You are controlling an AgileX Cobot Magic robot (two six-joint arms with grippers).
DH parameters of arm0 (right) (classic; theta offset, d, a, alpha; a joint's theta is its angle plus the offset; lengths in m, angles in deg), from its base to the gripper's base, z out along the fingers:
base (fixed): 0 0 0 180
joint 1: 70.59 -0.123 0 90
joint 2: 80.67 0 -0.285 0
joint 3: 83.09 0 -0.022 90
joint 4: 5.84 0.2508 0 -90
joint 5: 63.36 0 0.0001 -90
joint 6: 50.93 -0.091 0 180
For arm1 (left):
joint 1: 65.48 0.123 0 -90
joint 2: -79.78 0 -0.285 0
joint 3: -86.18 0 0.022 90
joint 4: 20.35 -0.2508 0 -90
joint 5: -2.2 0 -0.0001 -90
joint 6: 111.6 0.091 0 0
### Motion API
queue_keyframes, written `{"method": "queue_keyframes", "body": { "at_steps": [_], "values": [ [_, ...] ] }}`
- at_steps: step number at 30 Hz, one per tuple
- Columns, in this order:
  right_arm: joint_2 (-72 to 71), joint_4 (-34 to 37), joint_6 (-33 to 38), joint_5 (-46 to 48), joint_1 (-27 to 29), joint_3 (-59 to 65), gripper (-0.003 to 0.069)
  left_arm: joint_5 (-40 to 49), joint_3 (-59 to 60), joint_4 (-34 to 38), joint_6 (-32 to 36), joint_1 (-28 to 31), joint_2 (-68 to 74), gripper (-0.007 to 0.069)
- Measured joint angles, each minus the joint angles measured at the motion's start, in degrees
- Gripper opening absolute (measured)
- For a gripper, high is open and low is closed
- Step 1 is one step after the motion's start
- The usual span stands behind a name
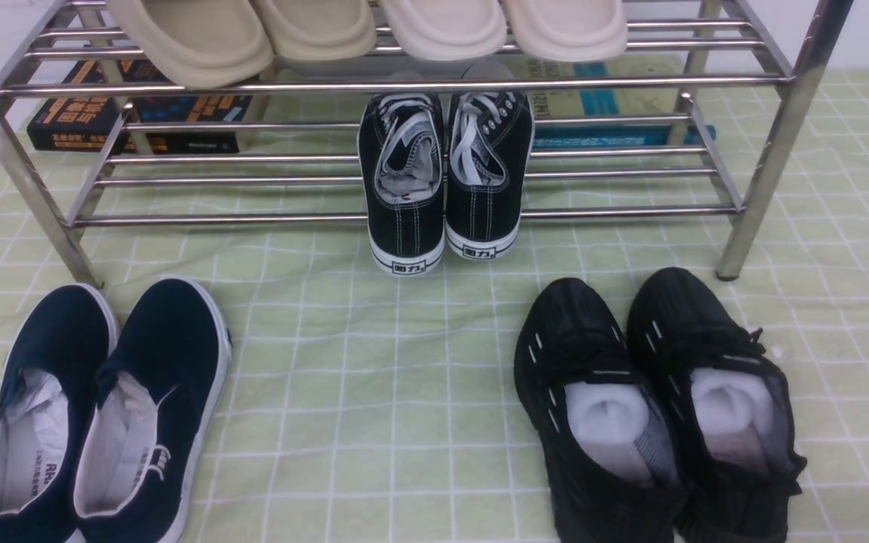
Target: Take the shoes off the shelf with your hand from the green coffee tablecloth.
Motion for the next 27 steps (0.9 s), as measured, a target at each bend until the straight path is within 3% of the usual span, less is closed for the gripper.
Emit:
{"method": "queue_keyframes", "body": {
  "at_steps": [27],
  "values": [
    [0.0,0.0,0.0,0.0,0.0,0.0,0.0237,1.8,-0.2,-0.4,0.0,-2.2,0.0,0.0054]
  ]
}}
